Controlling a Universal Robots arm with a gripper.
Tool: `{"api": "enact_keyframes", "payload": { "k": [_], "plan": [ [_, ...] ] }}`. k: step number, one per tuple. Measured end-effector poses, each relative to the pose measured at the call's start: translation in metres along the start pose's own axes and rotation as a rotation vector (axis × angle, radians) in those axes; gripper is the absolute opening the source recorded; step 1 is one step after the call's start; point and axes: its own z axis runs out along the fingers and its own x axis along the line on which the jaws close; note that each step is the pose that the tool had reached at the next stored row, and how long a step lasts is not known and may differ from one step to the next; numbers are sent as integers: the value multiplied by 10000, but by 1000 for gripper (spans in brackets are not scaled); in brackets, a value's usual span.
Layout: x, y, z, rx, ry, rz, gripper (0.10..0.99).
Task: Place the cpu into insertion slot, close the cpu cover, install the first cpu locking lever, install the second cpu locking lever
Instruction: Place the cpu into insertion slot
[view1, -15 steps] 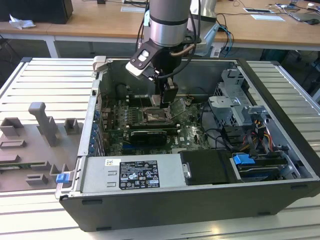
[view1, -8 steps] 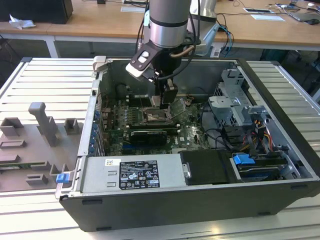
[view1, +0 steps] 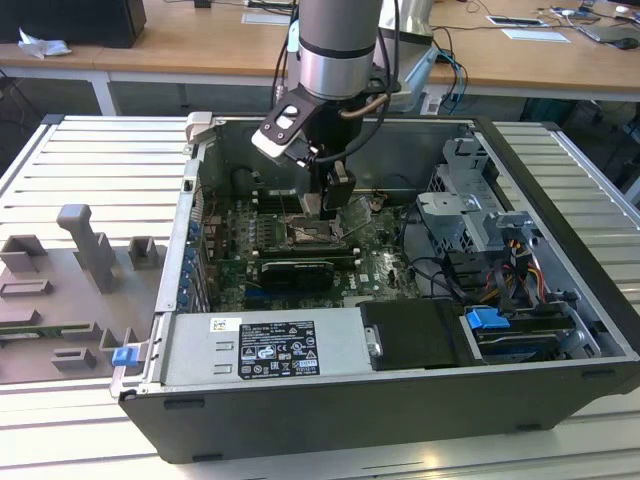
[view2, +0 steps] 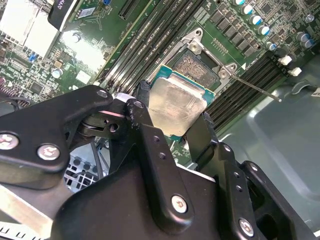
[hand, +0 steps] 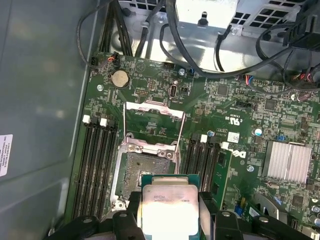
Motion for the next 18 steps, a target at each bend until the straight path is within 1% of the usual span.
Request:
{"api": "enact_keyframes", "payload": {
  "k": [18],
  "plan": [
    [-2, -1, 55, 0, 0, 0, 541]
  ]
}}
